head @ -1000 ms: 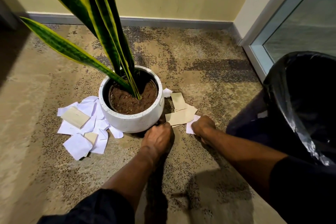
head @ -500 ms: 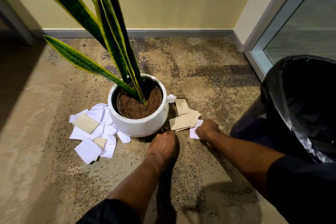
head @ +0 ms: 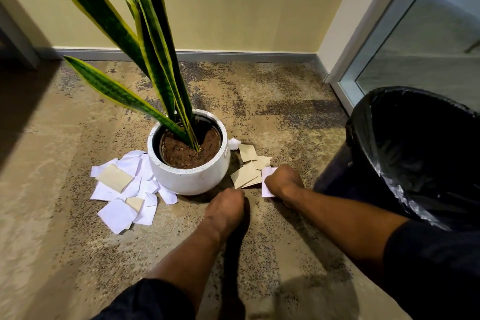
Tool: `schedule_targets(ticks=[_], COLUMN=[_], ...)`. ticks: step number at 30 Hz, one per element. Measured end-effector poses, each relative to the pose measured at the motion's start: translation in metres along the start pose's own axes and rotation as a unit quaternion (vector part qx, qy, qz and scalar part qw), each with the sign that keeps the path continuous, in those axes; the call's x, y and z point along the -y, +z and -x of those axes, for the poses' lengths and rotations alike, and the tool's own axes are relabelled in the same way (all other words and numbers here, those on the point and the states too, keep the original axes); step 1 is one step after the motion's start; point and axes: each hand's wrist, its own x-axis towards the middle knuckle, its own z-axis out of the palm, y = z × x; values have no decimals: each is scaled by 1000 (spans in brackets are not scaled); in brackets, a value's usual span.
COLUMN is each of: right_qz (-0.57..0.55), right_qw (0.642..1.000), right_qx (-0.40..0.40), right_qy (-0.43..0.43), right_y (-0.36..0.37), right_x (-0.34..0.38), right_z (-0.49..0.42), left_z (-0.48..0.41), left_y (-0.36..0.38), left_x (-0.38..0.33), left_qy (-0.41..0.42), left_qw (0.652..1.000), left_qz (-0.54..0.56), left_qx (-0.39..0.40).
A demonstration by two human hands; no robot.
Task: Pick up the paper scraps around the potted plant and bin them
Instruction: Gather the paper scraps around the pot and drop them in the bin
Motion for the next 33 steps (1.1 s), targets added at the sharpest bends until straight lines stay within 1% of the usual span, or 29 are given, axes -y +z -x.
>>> schedule_targets(ticks=[3,5,8,10,13,15,18,20,21,24,25,28,31,33], right_qz=[34,50,84,108,174,175,112,124,132,124,127,124,126,139], right_qw=[998,995,990,981,950,945,963,962,961,963,965,970,973,974], right_qx=[-16,-31,-49,-64,-90,-91,-86,-109,-126,-173,-177,-179,-170,-157], right_qy=[-50,-84,-106,-149,-243,-262,-230,-217,-209,-165,-148,-108,-93,-81], right_y=[-8,-16,-31,-45,-78,-112,-171,-212,-231,-272,-282,-307,-322,-324], right_x=[8,13,20,20,23,29,38,36,32,11,2,-27,-56,-69], right_z=[13,22,37,48,67,77,78,75,72,64,62,62,65,66], left_z=[14,21,30,36,41,41,40,41,42,47,48,53,58,60], left_y=[-4,-12,-32,-48,-75,-96,-132,-155,-163,-175,-175,-170,-162,-155], left_x=[-12,-22,-35,-42,-54,-65,-91,-115,-127,-161,-171,-202,-232,-248], left_qy=[17,16,16,26,27,32,50,80,98,140,148,164,167,184], left_qw=[1000,998,993,988,973,954,913,888,883,880,880,885,887,892], left_qz=[2,20,48,60,121,175,265,300,295,278,277,267,262,235], left_qx=[-23,-56,-106,-137,-196,-241,-305,-341,-351,-358,-356,-344,-341,-340])
